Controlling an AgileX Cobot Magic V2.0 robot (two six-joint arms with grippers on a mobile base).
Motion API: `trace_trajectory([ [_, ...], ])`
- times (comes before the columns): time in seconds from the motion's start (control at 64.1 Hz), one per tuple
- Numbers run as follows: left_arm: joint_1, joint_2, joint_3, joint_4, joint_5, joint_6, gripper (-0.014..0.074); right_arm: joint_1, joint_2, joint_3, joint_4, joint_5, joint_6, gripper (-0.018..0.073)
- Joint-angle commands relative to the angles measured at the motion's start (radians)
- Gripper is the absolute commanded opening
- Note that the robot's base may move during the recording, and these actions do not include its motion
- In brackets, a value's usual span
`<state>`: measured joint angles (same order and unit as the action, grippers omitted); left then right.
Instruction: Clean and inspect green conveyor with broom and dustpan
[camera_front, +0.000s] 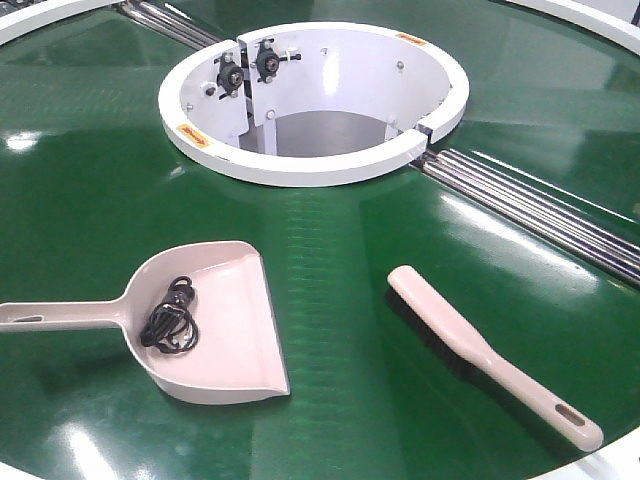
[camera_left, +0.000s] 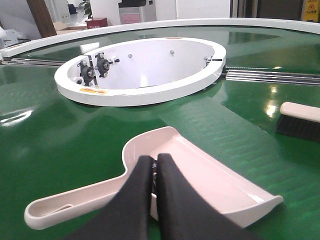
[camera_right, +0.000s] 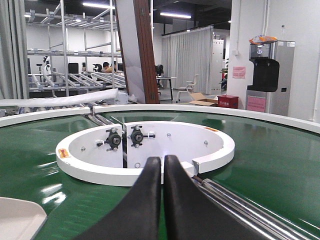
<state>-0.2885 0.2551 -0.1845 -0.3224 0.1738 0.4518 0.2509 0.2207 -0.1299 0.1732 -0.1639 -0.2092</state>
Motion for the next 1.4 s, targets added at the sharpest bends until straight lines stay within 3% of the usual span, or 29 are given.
trace_trajectory([
  [0.0, -0.004, 0.006, -0.035, -0.015, -0.073, -0.002, -0.0008, -0.005, 0.008, -0.028, 0.0, -0.075, -0.009, -0.0008],
  [0.452, -0.004, 0.006, -0.033, -0.015, -0.075, -0.002, -0.0006, -0.005, 0.008, -0.028, 0.0, -0.075, -0.009, -0.0008],
  [0.53, -0.003, 0.006, -0.009, 0.029, -0.078, -0.011, -0.0006, -0.005, 0.008, -0.028, 0.0, -0.075, -0.009, -0.0008],
  [0.608, -0.003, -0.004, 0.028, 0.111, -0.118, -0.101, -0.0006, -0.005, 0.008, -0.028, 0.0, -0.075, -0.009, -0.0008],
  [0.718, -0.003, -0.061, 0.103, 0.279, -0.185, -0.292, -0.0006, -0.005, 0.008, -0.028, 0.0, -0.075, -0.009, -0.0008],
  [0.764, -0.002, -0.09, 0.133, 0.305, -0.206, -0.337, -0.0006, -0.005, 0.008, -0.028, 0.0, -0.075, -0.009, -0.0008],
  [0.889, 0.043, -0.179, 0.227, 0.275, -0.268, -0.384, -0.0006, -0.005, 0.008, -0.028, 0.0, -0.075, -0.009, -0.0008],
  [1.014, 0.114, -0.282, 0.222, 0.247, -0.161, -0.391, -0.0006, -0.005, 0.008, -0.028, 0.0, -0.075, -0.009, -0.0008],
  [1.123, 0.166, -0.283, 0.223, 0.248, -0.155, -0.396, -0.0006, -0.005, 0.008, -0.028, 0.0, -0.075, -0.009, -0.0008],
  [1.388, 0.168, -0.283, 0.223, 0.255, -0.155, -0.395, -0.0006, -0.005, 0.008, -0.028, 0.0, -0.075, -0.009, -0.0008],
])
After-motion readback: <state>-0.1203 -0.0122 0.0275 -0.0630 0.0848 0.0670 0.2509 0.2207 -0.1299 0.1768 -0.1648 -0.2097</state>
